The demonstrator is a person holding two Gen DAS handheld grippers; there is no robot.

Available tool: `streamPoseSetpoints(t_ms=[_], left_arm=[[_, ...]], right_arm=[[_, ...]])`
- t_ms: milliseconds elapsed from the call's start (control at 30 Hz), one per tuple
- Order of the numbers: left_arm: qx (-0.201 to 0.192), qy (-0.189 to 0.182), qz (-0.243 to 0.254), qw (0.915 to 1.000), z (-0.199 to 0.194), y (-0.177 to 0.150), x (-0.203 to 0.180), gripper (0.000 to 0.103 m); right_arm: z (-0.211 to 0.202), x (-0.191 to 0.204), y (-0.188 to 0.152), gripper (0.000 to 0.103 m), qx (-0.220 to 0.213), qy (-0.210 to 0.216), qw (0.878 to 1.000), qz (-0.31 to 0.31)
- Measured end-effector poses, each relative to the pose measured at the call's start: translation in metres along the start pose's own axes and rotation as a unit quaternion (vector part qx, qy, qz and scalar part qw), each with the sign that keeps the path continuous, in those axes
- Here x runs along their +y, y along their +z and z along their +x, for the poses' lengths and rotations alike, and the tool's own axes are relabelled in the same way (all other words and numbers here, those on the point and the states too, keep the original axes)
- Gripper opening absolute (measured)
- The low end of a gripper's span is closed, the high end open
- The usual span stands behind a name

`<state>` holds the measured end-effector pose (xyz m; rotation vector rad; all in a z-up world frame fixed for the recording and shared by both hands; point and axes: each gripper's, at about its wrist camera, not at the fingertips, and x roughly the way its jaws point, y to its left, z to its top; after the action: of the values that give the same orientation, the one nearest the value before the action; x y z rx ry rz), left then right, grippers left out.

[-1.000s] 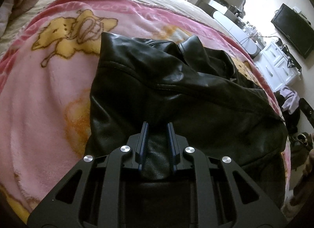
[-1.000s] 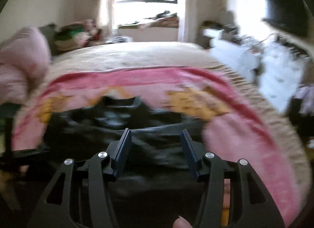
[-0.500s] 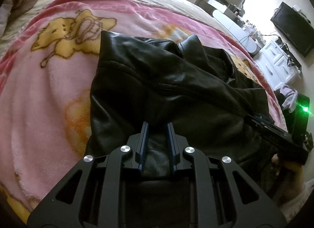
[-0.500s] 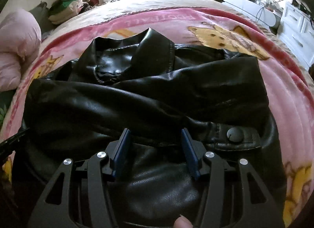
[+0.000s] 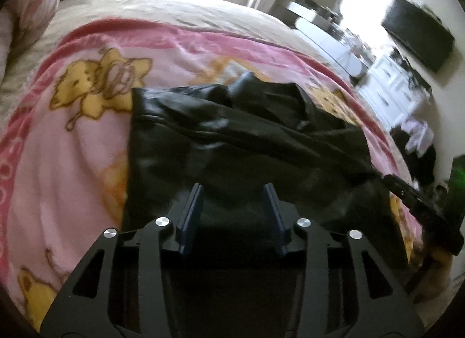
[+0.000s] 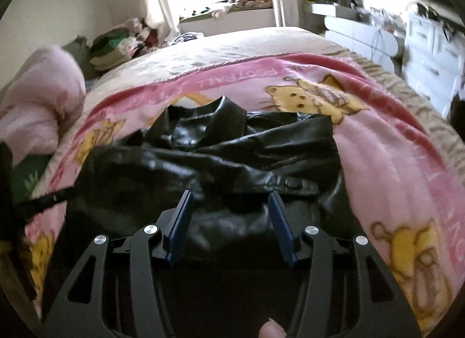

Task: Fold large clothes
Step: 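Open both tools and lift them off the folded jacket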

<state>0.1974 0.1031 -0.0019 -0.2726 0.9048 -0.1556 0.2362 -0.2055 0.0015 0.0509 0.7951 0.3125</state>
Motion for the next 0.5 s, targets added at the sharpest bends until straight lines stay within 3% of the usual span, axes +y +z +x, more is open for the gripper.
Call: streamPoseSetpoints(t_ms=[67,233,367,433,500], left_arm=[[0.009,0.009,0.019,0.9997,0.004,-0.006,-0.009,0.04],[0.06,0.049,0.055,0.9955,0.041,-0.036,-0.01,0.039],[0.052,0.054,0.062,0.9952,0.038,-0.038,-0.011,0.039],[0.052,0.052,0.057,0.9956,0.038,-0.039,-0.009,0.039],[0.053,0.05,0.056,0.9958,0.037,-0.038,-0.008,0.039]], right_arm=[[-0.003,0.008,-0.005,0.064,0.002,-0.003,1.0,-0.021],[-0.006,0.03,-0.015,0.064,-0.001,-0.011,0.998,-0.064],[-0.001,0.039,-0.014,0.069,0.003,0.022,0.998,-0.061],[0.007,0.04,-0.014,0.071,0.016,0.006,0.998,-0.058],[0.025,0.037,-0.017,0.072,0.048,-0.047,0.995,-0.068]])
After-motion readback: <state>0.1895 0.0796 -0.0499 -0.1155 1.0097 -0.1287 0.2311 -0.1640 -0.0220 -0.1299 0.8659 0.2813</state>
